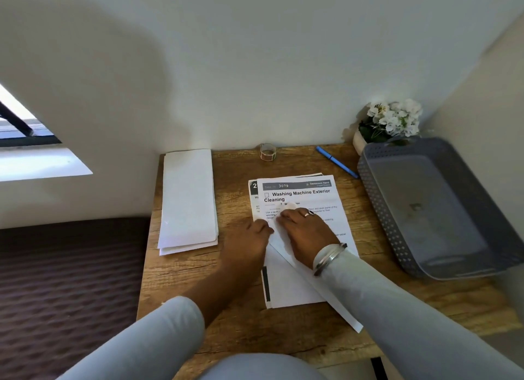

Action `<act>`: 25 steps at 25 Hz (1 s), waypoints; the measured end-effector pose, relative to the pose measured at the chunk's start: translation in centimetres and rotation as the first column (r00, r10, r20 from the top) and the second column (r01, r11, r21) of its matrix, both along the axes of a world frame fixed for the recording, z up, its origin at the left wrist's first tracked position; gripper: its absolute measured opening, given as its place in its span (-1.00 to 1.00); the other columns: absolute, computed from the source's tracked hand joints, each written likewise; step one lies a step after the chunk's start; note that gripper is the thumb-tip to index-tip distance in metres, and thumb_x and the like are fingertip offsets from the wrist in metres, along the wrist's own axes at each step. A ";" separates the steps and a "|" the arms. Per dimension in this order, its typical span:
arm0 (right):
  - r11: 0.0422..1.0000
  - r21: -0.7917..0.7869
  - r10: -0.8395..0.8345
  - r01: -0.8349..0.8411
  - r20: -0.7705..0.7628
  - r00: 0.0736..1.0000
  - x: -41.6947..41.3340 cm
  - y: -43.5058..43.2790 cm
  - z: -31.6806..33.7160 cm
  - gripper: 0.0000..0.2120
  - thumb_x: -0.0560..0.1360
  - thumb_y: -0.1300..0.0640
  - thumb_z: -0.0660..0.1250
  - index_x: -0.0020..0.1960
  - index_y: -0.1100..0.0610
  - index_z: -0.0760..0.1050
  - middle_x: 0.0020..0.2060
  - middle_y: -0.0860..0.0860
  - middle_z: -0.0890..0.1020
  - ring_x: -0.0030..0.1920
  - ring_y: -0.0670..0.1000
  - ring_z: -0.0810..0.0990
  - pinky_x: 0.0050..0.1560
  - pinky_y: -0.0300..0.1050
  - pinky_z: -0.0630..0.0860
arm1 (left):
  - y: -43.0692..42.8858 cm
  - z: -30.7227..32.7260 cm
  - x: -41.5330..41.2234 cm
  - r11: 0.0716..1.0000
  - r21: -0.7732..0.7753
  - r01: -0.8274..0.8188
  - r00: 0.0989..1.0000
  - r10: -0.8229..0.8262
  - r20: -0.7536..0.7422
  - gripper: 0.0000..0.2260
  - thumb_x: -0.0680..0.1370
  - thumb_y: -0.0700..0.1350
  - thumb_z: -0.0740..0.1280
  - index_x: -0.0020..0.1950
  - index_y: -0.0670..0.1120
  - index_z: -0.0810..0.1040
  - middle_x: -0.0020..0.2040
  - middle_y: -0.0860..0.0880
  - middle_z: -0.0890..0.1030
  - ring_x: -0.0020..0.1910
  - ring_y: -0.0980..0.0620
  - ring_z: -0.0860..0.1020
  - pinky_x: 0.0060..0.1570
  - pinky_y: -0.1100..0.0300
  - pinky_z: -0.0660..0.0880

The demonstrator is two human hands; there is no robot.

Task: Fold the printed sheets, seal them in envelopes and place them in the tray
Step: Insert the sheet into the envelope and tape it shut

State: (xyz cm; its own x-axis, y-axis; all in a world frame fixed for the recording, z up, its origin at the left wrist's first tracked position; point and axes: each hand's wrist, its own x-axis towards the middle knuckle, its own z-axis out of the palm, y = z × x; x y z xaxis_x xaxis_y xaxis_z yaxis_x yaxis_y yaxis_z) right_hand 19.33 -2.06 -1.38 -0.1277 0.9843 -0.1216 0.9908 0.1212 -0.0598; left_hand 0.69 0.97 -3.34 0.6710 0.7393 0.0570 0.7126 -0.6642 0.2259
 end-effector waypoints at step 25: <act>0.993 -0.083 -0.084 0.088 0.055 0.995 -0.5 0.1 0.8 -0.35 0.48 0.22 0.24 0.55 0.02 0.19 0.52 -0.04 0.28 0.49 0.14 0.24 0.44 0.12 0.27 | -1.2 -1.4 -3.1 0.991 0.129 0.030 0.997 -0.039 0.064 -0.60 0.60 -0.01 0.31 0.43 -0.06 0.48 0.34 -0.01 0.54 0.29 -0.06 0.46 0.23 -0.05 0.48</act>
State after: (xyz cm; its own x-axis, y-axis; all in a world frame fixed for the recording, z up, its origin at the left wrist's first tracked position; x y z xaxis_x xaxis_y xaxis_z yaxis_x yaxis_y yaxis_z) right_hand 18.86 -2.00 -0.62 -0.0342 0.9772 -0.2097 0.9994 0.0318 -0.0150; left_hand -2.37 -0.25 -4.78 0.6877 0.6995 0.1943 0.6752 -0.7146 0.1832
